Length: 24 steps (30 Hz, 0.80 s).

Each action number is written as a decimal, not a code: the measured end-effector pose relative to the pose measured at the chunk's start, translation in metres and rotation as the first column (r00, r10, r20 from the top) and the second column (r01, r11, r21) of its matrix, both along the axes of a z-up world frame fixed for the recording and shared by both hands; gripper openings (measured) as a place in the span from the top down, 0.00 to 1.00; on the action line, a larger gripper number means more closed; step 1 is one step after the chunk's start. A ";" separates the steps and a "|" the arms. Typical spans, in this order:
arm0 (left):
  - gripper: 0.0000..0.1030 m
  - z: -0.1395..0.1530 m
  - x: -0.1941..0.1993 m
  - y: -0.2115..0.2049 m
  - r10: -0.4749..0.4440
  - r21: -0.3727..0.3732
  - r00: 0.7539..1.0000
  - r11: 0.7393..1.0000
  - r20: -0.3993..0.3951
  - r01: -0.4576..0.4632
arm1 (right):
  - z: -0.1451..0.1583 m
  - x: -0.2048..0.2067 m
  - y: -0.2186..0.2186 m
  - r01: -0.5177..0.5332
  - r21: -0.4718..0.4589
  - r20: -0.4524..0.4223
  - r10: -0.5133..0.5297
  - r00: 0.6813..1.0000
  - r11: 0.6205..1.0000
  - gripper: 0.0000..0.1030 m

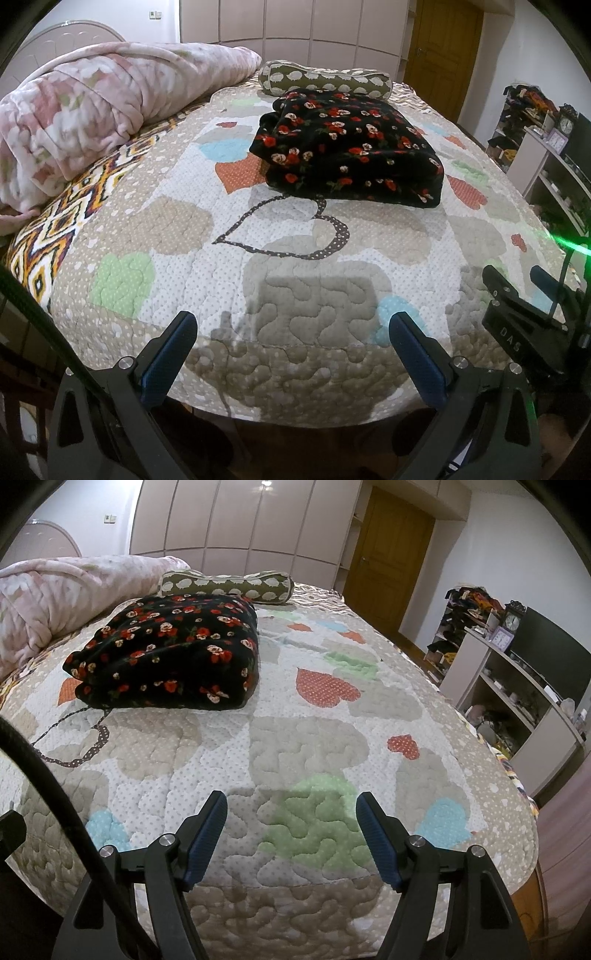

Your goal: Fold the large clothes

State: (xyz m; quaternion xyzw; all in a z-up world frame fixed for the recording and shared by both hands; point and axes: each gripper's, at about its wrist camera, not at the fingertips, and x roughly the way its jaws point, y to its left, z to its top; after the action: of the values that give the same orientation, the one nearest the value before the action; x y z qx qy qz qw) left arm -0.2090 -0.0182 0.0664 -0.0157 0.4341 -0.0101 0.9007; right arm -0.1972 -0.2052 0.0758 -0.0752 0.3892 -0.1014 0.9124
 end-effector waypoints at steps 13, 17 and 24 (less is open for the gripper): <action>0.00 0.011 0.025 0.027 0.056 0.060 0.997 0.996 0.052 -0.059 | 0.016 0.036 -0.009 -0.042 0.034 0.020 0.041 0.999 0.999 0.25; 0.00 0.009 0.041 0.032 0.073 0.069 0.997 0.995 0.041 -0.075 | 0.018 0.044 -0.004 -0.063 0.049 0.022 0.062 0.998 0.997 0.24; 0.00 0.008 0.056 0.038 0.086 0.067 0.996 0.994 0.033 -0.088 | 0.022 0.056 0.007 -0.107 0.065 0.030 0.106 0.994 0.992 0.24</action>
State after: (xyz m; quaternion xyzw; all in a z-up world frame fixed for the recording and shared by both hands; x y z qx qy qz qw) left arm -0.1527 0.0197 0.0745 -0.0037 0.4193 0.0440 0.9068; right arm -0.1411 -0.1985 0.0980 -0.0639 0.3755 -0.0406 0.9237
